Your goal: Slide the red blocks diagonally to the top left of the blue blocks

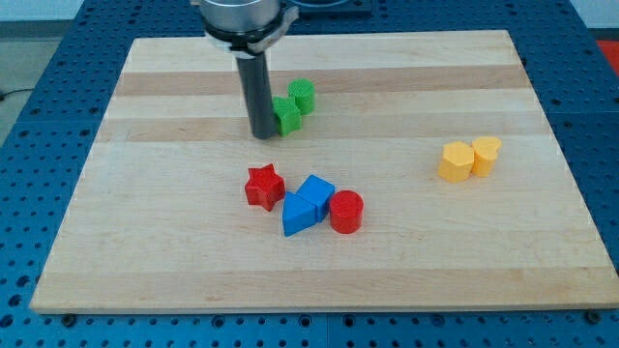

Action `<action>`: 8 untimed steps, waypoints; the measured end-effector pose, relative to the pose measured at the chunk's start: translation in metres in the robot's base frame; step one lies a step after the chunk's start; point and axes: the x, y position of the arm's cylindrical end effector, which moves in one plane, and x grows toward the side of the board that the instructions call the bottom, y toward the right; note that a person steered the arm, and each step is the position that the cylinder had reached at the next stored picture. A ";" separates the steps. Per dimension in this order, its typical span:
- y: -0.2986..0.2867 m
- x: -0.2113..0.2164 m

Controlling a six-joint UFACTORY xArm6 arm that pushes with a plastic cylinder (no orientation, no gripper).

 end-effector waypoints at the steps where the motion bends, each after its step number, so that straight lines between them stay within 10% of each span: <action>1: -0.020 0.004; 5: 0.036 0.047; 8: -0.041 0.085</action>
